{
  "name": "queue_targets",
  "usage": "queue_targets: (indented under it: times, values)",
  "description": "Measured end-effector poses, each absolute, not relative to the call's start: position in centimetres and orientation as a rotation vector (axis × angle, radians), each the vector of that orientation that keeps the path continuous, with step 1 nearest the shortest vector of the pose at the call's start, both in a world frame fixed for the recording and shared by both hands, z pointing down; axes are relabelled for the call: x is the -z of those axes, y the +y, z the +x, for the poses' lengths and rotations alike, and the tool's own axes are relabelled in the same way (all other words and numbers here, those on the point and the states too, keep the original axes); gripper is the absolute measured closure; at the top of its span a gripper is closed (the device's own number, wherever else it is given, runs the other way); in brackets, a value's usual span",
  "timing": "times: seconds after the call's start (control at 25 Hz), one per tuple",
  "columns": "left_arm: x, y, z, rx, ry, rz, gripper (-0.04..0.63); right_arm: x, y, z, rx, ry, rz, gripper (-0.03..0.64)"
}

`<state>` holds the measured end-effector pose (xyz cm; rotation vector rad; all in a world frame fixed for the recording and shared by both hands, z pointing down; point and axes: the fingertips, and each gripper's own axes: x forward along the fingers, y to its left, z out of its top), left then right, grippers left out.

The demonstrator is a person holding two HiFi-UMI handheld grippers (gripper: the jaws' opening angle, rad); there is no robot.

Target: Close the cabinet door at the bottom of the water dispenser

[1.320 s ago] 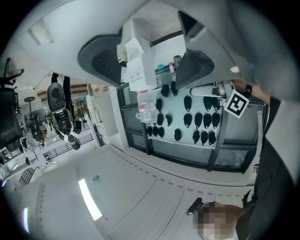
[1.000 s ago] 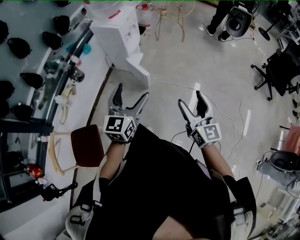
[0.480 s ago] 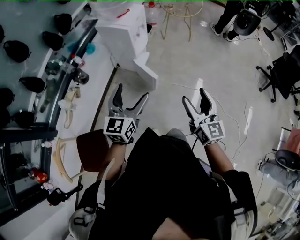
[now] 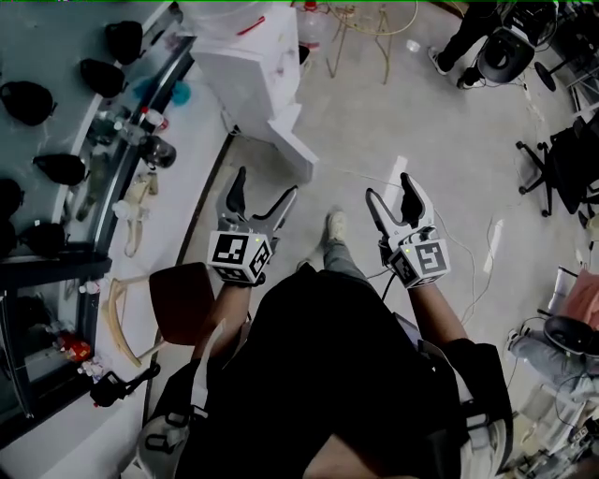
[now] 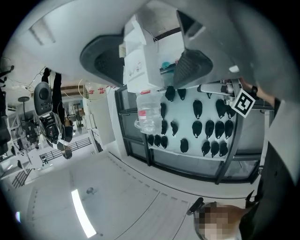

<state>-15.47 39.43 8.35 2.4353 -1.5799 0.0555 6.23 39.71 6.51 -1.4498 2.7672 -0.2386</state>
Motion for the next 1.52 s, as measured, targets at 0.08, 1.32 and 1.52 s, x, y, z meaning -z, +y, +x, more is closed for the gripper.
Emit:
queue_targets:
  times: [0.08, 1.32, 1.52]
  values:
    - [-8.2, 37.7, -15.1, -0.061, -1.590, 2.437, 0.127, -6.3, 37.8, 6.4, 0.225, 2.776, -1.429, 0.285]
    - [-16.4, 18.1, -10.2, -0.229, -1.641, 2.259, 0.137, -11.0, 13.2, 7.6, 0.293, 2.909, -1.167, 0.307]
    - [-20.2, 16.7, -10.7, -0.288, -1.605, 2.217, 0.137, -14.1, 11.6, 6.8, 0.334, 2.951, -1.194, 0.312]
